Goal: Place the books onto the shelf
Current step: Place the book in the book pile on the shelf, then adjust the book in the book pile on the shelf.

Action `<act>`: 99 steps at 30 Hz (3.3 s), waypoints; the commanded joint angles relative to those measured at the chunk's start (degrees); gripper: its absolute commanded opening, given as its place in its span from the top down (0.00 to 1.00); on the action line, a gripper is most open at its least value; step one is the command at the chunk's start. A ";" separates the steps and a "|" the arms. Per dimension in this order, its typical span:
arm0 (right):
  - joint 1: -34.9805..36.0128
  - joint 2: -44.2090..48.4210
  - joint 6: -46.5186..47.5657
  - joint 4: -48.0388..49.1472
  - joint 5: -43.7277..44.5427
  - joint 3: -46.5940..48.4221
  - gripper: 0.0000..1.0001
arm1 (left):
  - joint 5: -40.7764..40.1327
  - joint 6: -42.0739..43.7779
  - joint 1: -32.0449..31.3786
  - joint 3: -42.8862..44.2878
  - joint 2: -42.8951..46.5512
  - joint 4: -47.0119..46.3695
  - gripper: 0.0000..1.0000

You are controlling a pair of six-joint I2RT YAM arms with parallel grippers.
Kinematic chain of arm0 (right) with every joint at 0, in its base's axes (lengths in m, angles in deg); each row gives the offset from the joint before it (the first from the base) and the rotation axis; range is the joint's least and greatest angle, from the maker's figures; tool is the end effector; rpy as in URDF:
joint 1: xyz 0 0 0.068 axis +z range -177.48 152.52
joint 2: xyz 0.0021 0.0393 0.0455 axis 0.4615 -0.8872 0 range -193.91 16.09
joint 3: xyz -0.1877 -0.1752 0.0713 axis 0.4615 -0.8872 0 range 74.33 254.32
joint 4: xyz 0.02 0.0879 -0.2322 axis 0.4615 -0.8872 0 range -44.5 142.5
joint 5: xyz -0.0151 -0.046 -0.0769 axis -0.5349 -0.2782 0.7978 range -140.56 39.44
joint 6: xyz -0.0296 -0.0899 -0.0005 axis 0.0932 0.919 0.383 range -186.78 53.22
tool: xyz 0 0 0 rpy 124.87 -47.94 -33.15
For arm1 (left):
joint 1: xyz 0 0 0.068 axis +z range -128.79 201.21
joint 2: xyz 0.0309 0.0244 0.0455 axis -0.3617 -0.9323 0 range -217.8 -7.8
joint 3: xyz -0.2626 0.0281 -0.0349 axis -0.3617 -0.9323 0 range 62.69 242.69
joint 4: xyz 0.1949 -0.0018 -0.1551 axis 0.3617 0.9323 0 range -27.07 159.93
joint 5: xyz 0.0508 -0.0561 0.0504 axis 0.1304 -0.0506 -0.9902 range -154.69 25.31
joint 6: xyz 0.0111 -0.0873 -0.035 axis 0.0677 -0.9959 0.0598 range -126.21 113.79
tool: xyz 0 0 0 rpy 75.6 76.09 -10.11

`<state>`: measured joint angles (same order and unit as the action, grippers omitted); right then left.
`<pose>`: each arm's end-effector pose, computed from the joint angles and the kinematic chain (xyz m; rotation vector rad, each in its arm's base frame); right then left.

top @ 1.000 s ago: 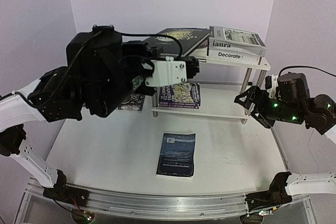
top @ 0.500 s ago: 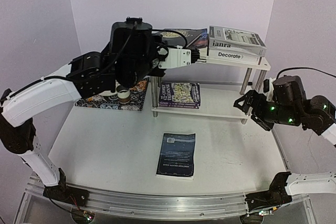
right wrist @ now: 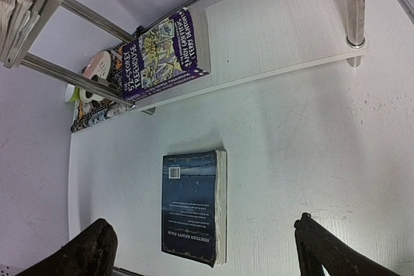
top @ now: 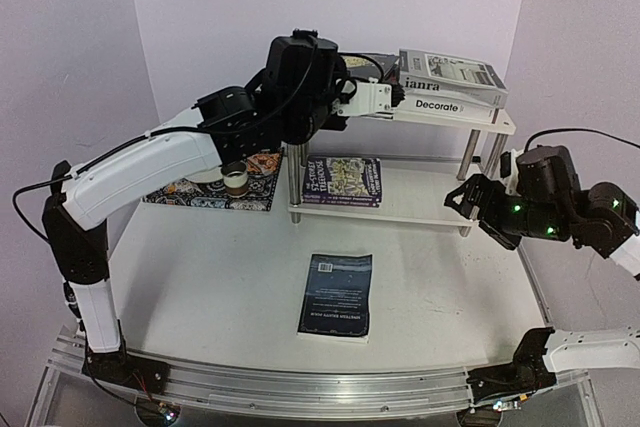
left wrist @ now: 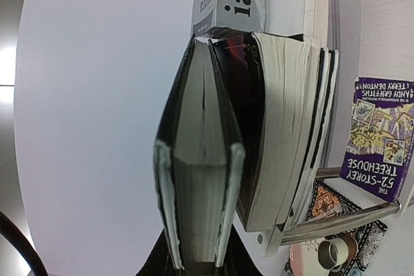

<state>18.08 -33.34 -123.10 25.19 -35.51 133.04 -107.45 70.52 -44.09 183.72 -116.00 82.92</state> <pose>0.1703 0.1419 0.3572 0.3754 1.9574 0.9536 0.2404 -0.3834 0.4508 1.3568 1.0616 0.7774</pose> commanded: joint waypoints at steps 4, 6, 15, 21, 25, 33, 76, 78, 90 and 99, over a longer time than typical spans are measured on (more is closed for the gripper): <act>-0.06 -0.76 2.49 -0.02 1.14 0.64 0.03 | 0.28 2.89 2.27 9.81 -4.17 -8.38 1.00; -0.11 -1.09 2.77 -0.02 0.87 1.05 0.03 | -0.37 3.15 2.81 12.12 -6.10 -8.47 1.00; -0.18 -2.16 4.82 -0.58 -0.66 3.05 0.03 | -3.68 3.21 3.07 18.98 -11.07 -9.37 1.00; -0.24 -2.81 6.20 -1.09 -1.60 4.29 0.03 | -7.16 3.01 3.03 23.03 -13.91 -10.28 1.00; -0.58 -3.68 7.18 -1.81 -2.44 5.19 0.02 | -7.37 2.39 2.98 24.02 -15.10 -10.49 1.00; -1.63 -5.51 8.87 -3.09 -4.20 7.07 0.02 | -7.15 1.57 2.91 21.89 -14.78 -11.26 0.33; -3.72 -8.90 5.96 -1.76 -7.53 6.48 0.02 | 16.23 -50.05 -1.58 -21.73 26.33 1.33 0.00; -3.72 -8.72 5.87 -1.41 -7.77 6.20 0.02 | 18.89 -53.87 -0.39 -23.40 28.72 3.39 0.00; -3.78 -10.26 6.83 -0.55 -11.92 7.24 0.02 | 59.88 -73.54 23.31 -26.62 33.53 9.64 0.00; -3.81 -13.04 7.15 -2.81 -15.80 10.21 0.02 | 72.72 -69.68 32.39 -29.65 30.79 4.73 0.14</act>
<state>14.54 -45.67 -116.47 23.99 -48.93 140.10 -43.48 -1.22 -14.08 154.72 -84.44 92.58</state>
